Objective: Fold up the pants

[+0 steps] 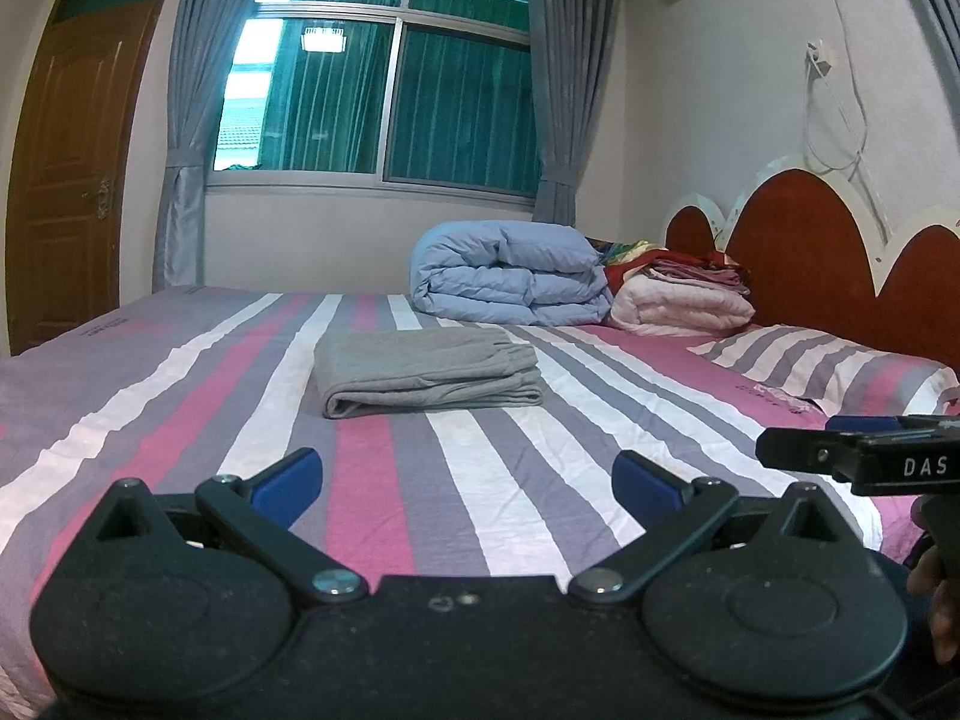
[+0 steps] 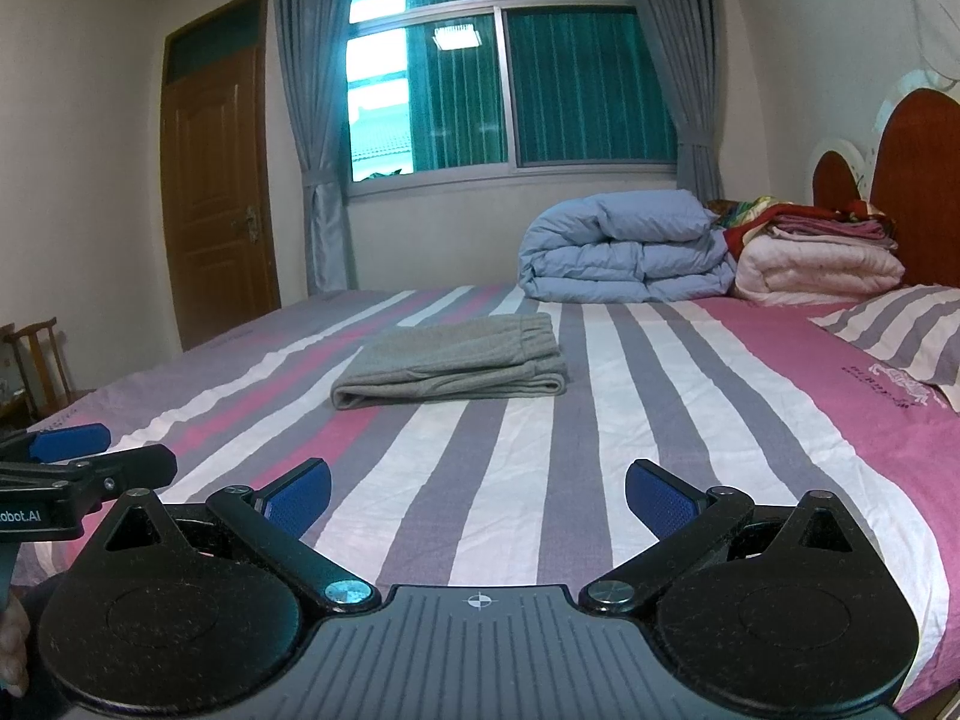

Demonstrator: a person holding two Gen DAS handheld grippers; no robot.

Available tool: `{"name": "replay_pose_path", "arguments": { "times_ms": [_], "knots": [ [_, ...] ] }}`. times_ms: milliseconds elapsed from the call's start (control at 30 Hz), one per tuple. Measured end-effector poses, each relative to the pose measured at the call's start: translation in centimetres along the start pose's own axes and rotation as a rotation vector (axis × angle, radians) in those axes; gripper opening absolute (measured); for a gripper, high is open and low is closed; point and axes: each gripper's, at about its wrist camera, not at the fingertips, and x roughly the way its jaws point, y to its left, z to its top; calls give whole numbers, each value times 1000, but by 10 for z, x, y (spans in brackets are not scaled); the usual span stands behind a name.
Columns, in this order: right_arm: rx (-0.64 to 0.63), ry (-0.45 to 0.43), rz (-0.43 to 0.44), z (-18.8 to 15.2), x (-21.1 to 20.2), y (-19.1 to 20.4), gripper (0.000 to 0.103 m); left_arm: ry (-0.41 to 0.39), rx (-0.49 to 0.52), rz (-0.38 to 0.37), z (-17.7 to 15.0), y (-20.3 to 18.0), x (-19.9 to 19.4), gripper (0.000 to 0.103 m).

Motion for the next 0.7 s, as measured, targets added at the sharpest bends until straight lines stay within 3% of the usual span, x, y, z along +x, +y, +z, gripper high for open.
{"name": "replay_pose_path", "arguments": {
  "times_ms": [700],
  "knots": [
    [-7, 0, 2, 0, -4, 0, 103, -30, 9, -27, -1, 4, -3, 96]
  ]
}}
